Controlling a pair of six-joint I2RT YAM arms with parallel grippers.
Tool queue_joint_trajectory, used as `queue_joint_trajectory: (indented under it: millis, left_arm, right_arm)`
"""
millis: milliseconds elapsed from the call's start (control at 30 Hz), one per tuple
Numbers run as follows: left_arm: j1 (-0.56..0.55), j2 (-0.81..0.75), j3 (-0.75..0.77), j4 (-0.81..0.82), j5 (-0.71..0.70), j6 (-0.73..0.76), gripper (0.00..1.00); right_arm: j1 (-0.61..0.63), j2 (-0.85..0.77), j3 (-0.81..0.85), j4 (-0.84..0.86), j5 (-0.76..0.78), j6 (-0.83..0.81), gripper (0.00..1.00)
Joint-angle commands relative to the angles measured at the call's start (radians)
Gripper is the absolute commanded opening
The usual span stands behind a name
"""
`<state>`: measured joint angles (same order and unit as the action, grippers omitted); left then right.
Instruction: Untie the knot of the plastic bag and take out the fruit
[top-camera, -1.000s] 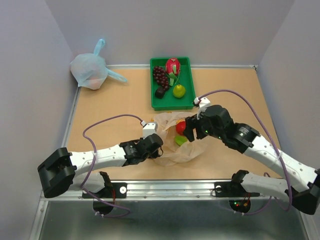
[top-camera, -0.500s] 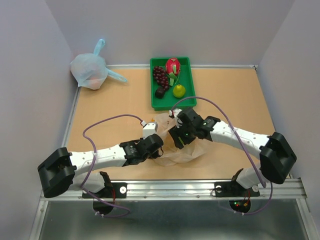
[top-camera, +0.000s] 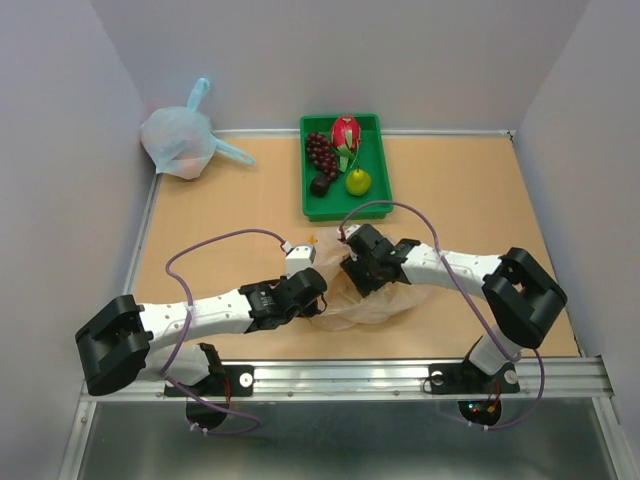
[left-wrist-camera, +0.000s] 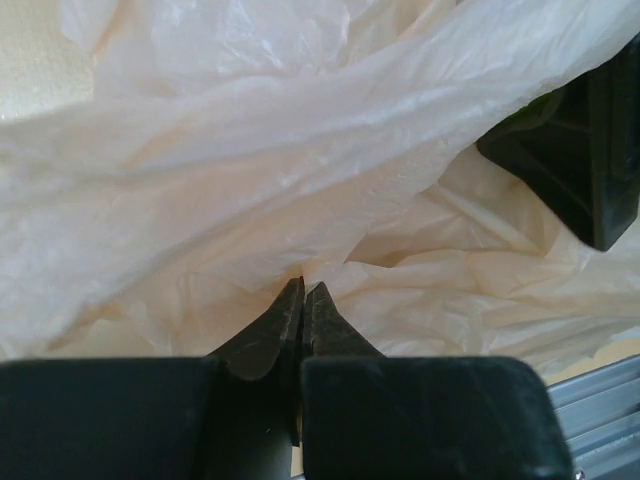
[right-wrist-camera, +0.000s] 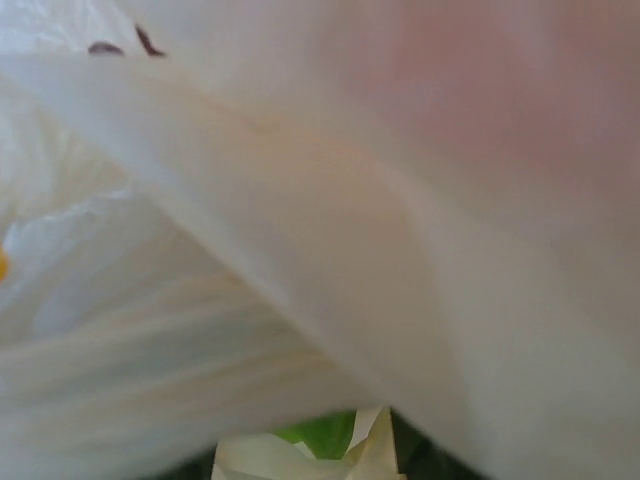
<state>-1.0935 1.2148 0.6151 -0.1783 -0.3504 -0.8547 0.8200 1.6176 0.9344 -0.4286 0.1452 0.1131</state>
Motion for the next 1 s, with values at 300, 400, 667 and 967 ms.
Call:
queue_joint_trajectory:
  millis: [300, 400, 667, 967]
  left_arm:
    - [-0.006, 0.000, 0.025, 0.003, -0.016, -0.001, 0.08]
    - [-0.006, 0.005, 0.028, 0.005, -0.016, 0.000, 0.08]
    - [-0.013, 0.022, 0.040, 0.005, -0.005, 0.005, 0.08]
    - [-0.023, -0.021, -0.012, 0.003, 0.019, -0.017, 0.08]
  right_arm:
    - [0.018, -0.250, -0.080, 0.073, -0.180, -0.010, 0.06]
    - [0.019, -0.352, -0.103, 0.093, -0.261, -0.024, 0.06]
    - [0.018, -0.587, -0.166, 0.258, -0.326, -0.017, 0.05]
    - [0.016, -0.595, -0.079, 0.389, -0.060, 0.036, 0.05]
